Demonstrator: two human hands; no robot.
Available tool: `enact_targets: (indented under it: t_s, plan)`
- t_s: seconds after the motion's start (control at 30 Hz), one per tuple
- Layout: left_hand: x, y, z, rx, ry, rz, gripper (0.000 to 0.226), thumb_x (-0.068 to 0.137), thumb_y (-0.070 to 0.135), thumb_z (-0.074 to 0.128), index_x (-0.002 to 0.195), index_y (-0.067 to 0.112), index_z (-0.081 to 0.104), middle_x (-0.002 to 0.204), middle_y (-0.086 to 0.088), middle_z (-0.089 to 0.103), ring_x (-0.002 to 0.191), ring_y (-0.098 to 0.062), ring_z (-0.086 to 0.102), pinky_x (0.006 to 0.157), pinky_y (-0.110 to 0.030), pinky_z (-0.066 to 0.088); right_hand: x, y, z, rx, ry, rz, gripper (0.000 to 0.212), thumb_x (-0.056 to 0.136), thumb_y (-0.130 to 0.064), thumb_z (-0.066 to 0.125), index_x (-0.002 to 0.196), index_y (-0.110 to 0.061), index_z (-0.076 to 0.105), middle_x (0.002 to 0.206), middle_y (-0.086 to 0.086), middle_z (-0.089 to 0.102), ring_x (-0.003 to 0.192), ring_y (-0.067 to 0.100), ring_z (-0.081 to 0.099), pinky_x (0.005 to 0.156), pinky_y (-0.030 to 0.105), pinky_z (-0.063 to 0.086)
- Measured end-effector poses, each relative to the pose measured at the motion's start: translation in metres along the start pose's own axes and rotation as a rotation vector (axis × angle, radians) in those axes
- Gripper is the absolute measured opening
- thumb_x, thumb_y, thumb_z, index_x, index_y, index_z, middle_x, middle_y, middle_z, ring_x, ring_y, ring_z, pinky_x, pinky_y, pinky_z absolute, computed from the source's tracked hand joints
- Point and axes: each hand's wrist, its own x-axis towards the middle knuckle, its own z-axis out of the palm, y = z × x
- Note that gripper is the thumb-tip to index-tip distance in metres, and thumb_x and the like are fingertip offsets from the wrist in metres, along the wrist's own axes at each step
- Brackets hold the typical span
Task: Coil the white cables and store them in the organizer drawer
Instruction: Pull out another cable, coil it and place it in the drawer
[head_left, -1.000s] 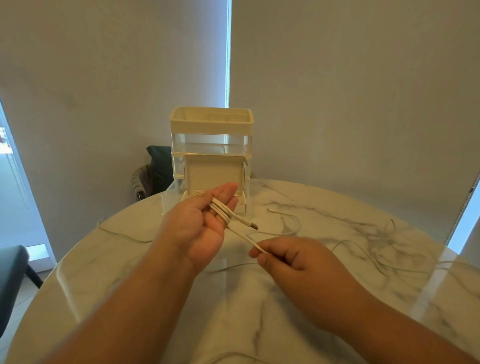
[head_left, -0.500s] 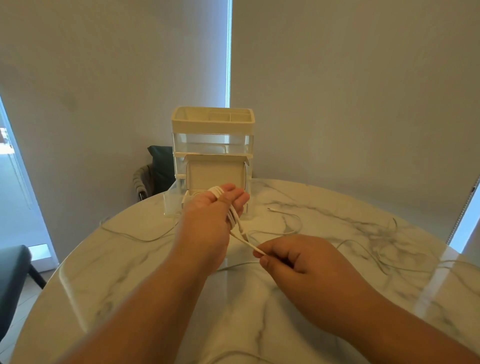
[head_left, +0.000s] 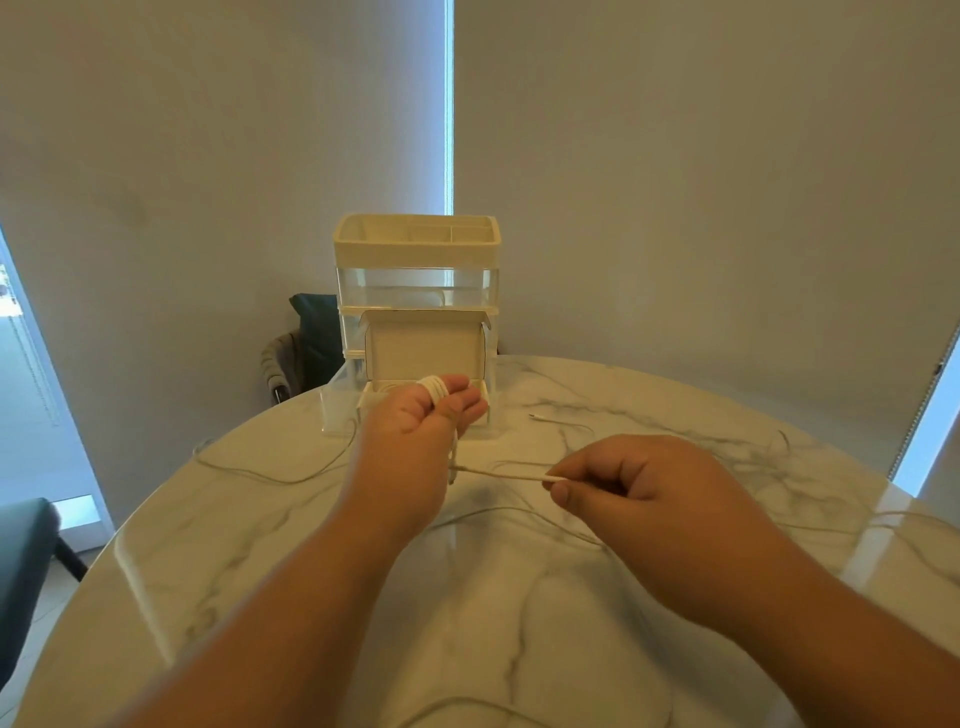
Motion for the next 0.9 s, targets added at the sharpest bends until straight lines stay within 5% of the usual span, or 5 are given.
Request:
enact_targets:
  t_s: [0.2,0.37,0.63,0.9]
  plan:
    - [-0.008,-0.004,0.007,0.3,-0.161,0.042,0.019,0.101,0.012,0.049,0.111,0.016,0.066,0.099,0.003,0.074,0.09,-0.004,0.071,0.085,-0.024,0.055,0.004,0.003,-0.003,-0.192,0.086,-0.117,0.011,0.09,-0.04,0.063,0.089,-0.038,0.074,0.078,-0.025,0.064,0.092,-0.012,0.052,0.068,0.007,0.038]
    - [-0.014,0.001,0.009,0.459,-0.342,0.001,0.018,0.101,0.014,0.05,0.105,0.021,0.067,0.086,0.004,0.075,0.081,-0.005,0.071,0.078,-0.02,0.054,0.008,0.006,-0.003,-0.2,0.179,-0.271,0.012,0.09,-0.026,0.065,0.084,-0.031,0.075,0.069,-0.009,0.063,0.086,0.001,0.053,0.071,0.017,0.041]
    - [-0.022,0.011,0.015,0.426,-0.563,-0.16,0.026,0.102,0.023,0.043,0.103,0.018,0.069,0.089,0.002,0.074,0.081,-0.01,0.071,0.088,-0.041,0.055,0.014,0.015,-0.006,-0.188,0.244,-0.267,0.015,0.092,-0.021,0.063,0.089,-0.03,0.075,0.077,-0.011,0.065,0.085,0.003,0.055,0.07,0.018,0.043]
    - [-0.029,0.012,0.018,0.452,-0.665,-0.106,0.019,0.101,0.012,0.049,0.106,0.013,0.066,0.092,-0.003,0.073,0.081,-0.012,0.069,0.081,-0.024,0.055,0.016,0.017,-0.008,-0.172,0.263,-0.264,0.014,0.093,-0.021,0.063,0.094,-0.027,0.075,0.082,-0.021,0.062,0.088,-0.003,0.056,0.071,0.007,0.037]
